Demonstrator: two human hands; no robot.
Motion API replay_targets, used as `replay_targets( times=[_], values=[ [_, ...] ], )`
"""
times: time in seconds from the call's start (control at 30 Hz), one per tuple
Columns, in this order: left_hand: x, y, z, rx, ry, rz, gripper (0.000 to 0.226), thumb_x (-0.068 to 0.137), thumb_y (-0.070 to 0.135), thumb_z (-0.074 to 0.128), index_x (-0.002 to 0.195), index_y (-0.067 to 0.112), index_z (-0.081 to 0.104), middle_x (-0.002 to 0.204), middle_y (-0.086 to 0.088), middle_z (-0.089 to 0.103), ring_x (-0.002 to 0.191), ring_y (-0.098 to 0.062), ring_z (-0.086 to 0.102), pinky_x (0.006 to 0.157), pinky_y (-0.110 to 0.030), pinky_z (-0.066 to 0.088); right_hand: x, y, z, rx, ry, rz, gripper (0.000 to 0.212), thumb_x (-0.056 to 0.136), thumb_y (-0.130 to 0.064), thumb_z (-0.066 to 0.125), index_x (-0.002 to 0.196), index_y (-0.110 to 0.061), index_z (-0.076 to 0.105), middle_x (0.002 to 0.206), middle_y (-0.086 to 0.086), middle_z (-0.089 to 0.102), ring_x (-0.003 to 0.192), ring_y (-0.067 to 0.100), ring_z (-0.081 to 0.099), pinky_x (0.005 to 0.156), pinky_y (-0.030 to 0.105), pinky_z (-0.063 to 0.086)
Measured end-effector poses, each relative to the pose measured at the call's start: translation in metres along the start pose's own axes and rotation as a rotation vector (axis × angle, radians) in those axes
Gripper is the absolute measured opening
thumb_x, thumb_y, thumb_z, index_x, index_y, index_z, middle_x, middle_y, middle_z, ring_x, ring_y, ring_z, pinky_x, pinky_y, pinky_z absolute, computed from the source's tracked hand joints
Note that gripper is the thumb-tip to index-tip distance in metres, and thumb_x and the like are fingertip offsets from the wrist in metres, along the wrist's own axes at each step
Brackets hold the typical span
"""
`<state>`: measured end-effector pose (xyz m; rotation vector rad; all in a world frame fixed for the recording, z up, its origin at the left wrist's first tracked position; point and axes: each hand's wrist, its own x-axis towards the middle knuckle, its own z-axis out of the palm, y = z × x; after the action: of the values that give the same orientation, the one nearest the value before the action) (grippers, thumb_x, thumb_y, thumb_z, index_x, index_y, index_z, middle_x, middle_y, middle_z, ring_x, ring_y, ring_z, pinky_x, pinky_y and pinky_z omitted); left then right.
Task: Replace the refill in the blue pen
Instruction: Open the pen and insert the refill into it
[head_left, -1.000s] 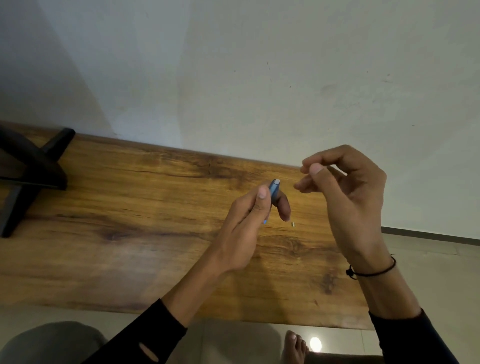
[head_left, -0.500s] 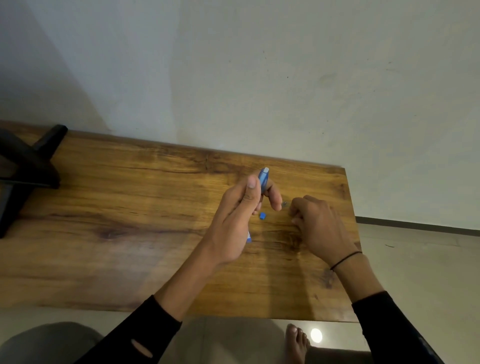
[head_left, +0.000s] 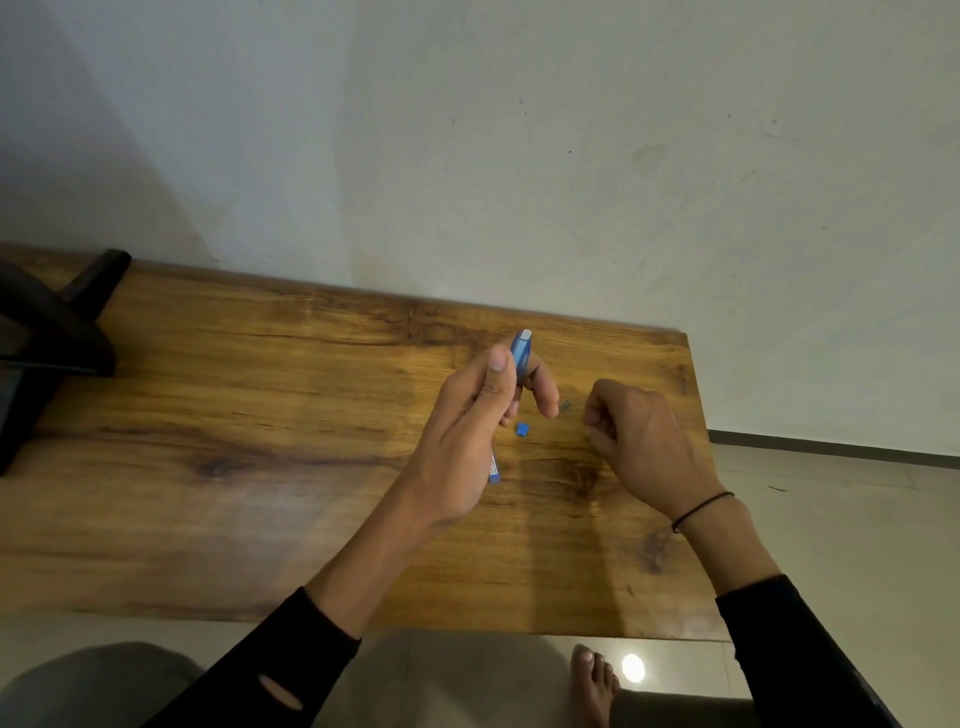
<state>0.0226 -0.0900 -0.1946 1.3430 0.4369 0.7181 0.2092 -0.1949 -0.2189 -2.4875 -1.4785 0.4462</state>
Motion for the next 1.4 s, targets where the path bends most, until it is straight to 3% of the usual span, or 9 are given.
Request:
replay_targets(
  times=[0.07,0.17,0.37,0.77,0.97,1.1,1.17,1.3,1.4],
  values=[
    [0.0,0.002,-0.001,-0.001,0.005,0.0,0.054,0.112,0.041,0.024,0.093,0.017,0.069,0.092,-0.013,0.067,0.086,-0.054,0.05,0.074,-0.038,0.041,0.001,-0.002,0.002,0.05,-0.01,-0.026,0.021,0.091,0.002,0.071,0.104,-0.014,0.068,0.082,-0.001,0.067,0.075,0.017,0.063,0.067,0.036,0.055],
    [0.002,0.004,-0.002,0.0,0.021,0.008,0.051,0.112,0.042,0.025,0.093,0.024,0.069,0.092,-0.01,0.068,0.087,-0.056,0.05,0.075,-0.046,0.04,0.002,-0.003,0.01,0.082,-0.026,-0.038,0.019,0.091,-0.004,0.078,0.102,-0.016,0.069,0.086,-0.003,0.07,0.08,0.018,0.067,0.073,0.043,0.06],
    [0.005,0.005,-0.005,-0.016,0.033,0.022,0.051,0.111,0.043,0.025,0.091,0.04,0.072,0.089,0.0,0.07,0.087,-0.057,0.051,0.074,-0.038,0.041,0.003,0.004,0.015,0.069,-0.026,0.003,0.02,0.089,-0.006,0.082,0.092,-0.013,0.064,0.085,-0.001,0.069,0.08,0.021,0.067,0.074,0.048,0.06],
    [0.004,0.005,-0.008,-0.012,0.034,0.022,0.052,0.111,0.045,0.025,0.09,0.04,0.072,0.089,0.005,0.071,0.087,-0.059,0.049,0.075,-0.038,0.041,0.004,0.003,0.02,-0.032,-0.044,-0.026,0.02,0.094,-0.006,0.075,0.087,-0.018,0.061,0.088,-0.002,0.063,0.078,0.018,0.059,0.066,0.031,0.044],
    [0.004,0.005,-0.008,-0.004,0.036,0.034,0.051,0.111,0.044,0.026,0.09,0.04,0.072,0.089,-0.001,0.071,0.087,-0.057,0.051,0.075,-0.037,0.042,0.001,-0.002,0.013,-0.053,-0.029,-0.024,0.007,0.104,-0.014,0.064,0.098,-0.015,0.06,0.091,0.004,0.068,0.08,0.024,0.064,0.07,0.041,0.055],
    [0.004,0.005,-0.008,0.011,0.027,0.035,0.053,0.112,0.042,0.024,0.094,0.029,0.072,0.092,-0.012,0.068,0.086,-0.057,0.051,0.074,-0.038,0.041,0.003,-0.011,-0.013,0.268,0.052,0.022,0.011,0.1,-0.011,0.072,0.092,-0.016,0.067,0.073,-0.001,0.074,0.063,0.012,0.071,0.061,0.029,0.06],
    [0.003,0.005,-0.008,0.019,0.029,0.034,0.054,0.112,0.041,0.024,0.093,0.025,0.072,0.092,-0.012,0.068,0.086,-0.054,0.051,0.074,-0.035,0.042,0.003,-0.019,-0.027,0.491,0.113,-0.013,0.012,0.097,-0.005,0.074,0.092,-0.015,0.072,0.076,0.0,0.076,0.065,0.011,0.075,0.062,0.022,0.06],
    [0.001,0.004,-0.009,0.051,0.037,-0.003,0.058,0.112,0.044,0.024,0.093,0.013,0.069,0.09,-0.005,0.07,0.082,-0.042,0.049,0.074,-0.033,0.041,0.0,-0.039,-0.052,0.86,0.237,-0.164,0.016,0.095,0.003,0.075,0.099,-0.012,0.078,0.089,0.009,0.08,0.077,0.022,0.078,0.074,0.028,0.064],
    [0.001,0.003,-0.008,0.088,0.036,-0.02,0.059,0.112,0.047,0.025,0.093,0.013,0.069,0.09,0.002,0.071,0.079,-0.033,0.049,0.075,-0.03,0.042,-0.005,-0.055,-0.066,0.976,0.279,-0.263,0.017,0.093,0.004,0.077,0.102,-0.011,0.077,0.091,0.016,0.078,0.075,0.026,0.076,0.071,0.027,0.063]
  ],
)
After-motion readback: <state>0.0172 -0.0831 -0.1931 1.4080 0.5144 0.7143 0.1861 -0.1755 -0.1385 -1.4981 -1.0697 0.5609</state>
